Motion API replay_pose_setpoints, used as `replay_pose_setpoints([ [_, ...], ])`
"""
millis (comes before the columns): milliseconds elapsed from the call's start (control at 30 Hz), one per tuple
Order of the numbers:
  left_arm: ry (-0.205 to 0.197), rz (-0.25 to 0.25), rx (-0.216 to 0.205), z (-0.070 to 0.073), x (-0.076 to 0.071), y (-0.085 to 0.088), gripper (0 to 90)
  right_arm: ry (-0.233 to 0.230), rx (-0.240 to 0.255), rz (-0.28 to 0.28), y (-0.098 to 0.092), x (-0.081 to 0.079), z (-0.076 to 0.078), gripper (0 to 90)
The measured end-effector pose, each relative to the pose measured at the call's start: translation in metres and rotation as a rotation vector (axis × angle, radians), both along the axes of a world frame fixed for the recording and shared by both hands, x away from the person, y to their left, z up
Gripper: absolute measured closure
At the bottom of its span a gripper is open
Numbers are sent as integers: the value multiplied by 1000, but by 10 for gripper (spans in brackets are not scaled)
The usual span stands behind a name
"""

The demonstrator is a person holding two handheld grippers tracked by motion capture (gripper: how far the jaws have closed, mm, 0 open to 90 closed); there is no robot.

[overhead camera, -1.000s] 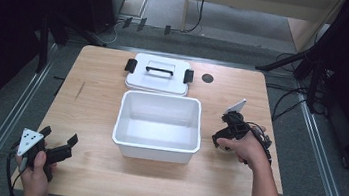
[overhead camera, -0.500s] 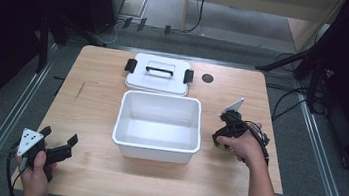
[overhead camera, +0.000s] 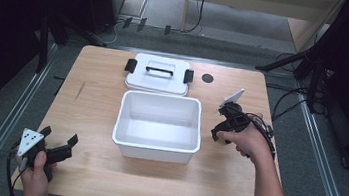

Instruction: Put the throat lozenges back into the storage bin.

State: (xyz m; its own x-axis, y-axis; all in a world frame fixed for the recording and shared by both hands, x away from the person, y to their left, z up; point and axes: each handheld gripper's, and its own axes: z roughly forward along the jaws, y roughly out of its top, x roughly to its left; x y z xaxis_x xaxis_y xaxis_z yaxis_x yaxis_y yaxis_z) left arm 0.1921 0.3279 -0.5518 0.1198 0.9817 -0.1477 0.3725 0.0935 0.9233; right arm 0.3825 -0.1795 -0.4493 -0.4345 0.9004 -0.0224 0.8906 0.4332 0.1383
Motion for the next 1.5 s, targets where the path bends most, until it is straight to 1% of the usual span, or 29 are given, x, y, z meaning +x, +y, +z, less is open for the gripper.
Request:
replay_pose_setpoints([
  [33, -1, 0, 0, 0, 0, 0, 0, 0, 0, 0, 0, 0, 0, 213],
  [67, 0, -1, 1, 0, 0, 0, 0, -1, 11, 13, 3, -2, 7, 213],
  [100, 0, -1, 2, 0, 0, 0, 0, -6, 12, 25, 5, -2, 10, 213],
  [133, 0, -2, 2, 0, 0, 0, 0, -6, 12, 25, 5, -2, 10, 213],
  [167, 0, -1, 2, 0, 0, 0, 0, -10, 9, 40, 8, -4, 16, 213],
  [200, 0, -1, 2, 0, 0, 0, 0, -10, 9, 40, 8, -4, 16, 213],
  [267, 1, -2, 4, 0, 0, 0, 0, -17, 9, 48, 11, -6, 24, 213],
  [300, 0, -1, 4, 0, 0, 0, 0, -25, 14, 49, 13, -7, 30, 213],
  [333, 0, -1, 4, 0, 0, 0, 0, -25, 14, 49, 13, -7, 30, 213],
  [367, 0, -1, 4, 0, 0, 0, 0, -36, 12, 58, 16, -9, 38, 213],
  [400, 0, -1, 4, 0, 0, 0, 0, -36, 12, 58, 16, -9, 38, 213],
  [467, 0, -1, 4, 0, 0, 0, 0, -45, 14, 62, 18, -11, 44, 213],
  [500, 0, 0, 4, 0, 0, 0, 0, -48, 20, 66, 20, -13, 50, 213],
  [567, 1, -1, 3, 0, 0, 0, 0, -55, 24, 72, 21, -14, 53, 213],
  [600, 0, 0, 3, 0, 0, 0, 0, -55, 25, 69, 25, -15, 59, 213],
  [700, 1, -1, 2, 0, 0, 0, 0, -67, 28, 82, 30, -17, 69, 213],
  [733, 0, -1, 2, 0, 0, 0, 0, -67, 28, 82, 30, -17, 69, 213],
  [767, 1, -1, 3, 0, 0, 0, 0, -71, 32, 91, 34, -19, 75, 213],
  [800, 1, -1, 3, 0, 0, 0, 0, -71, 32, 91, 34, -19, 75, 213],
  [833, 0, -1, 2, 0, 0, 0, 0, -77, 35, 105, 38, -21, 79, 213],
  [1000, -1, -1, 0, 0, 0, 0, 0, -84, 36, 127, 50, -23, 89, 213],
  [1133, 1, -1, -2, 0, 0, 0, 0, -88, 35, 137, 57, -24, 94, 213],
  [1167, 1, -1, -3, 0, 0, 0, 0, -88, 39, 150, 63, -26, 96, 213],
  [1200, 1, -1, -3, 0, 0, 0, 0, -88, 39, 150, 63, -26, 96, 213],
  [1300, 0, -1, -3, 0, 0, 0, 0, -90, 42, 173, 73, -26, 99, 213],
  [1433, 1, -2, -3, 0, 0, 0, 0, -88, 44, 184, 81, -27, 100, 213],
  [1500, 1, -3, -4, 0, 0, 0, 0, -90, 53, 216, 89, -28, 99, 213],
])
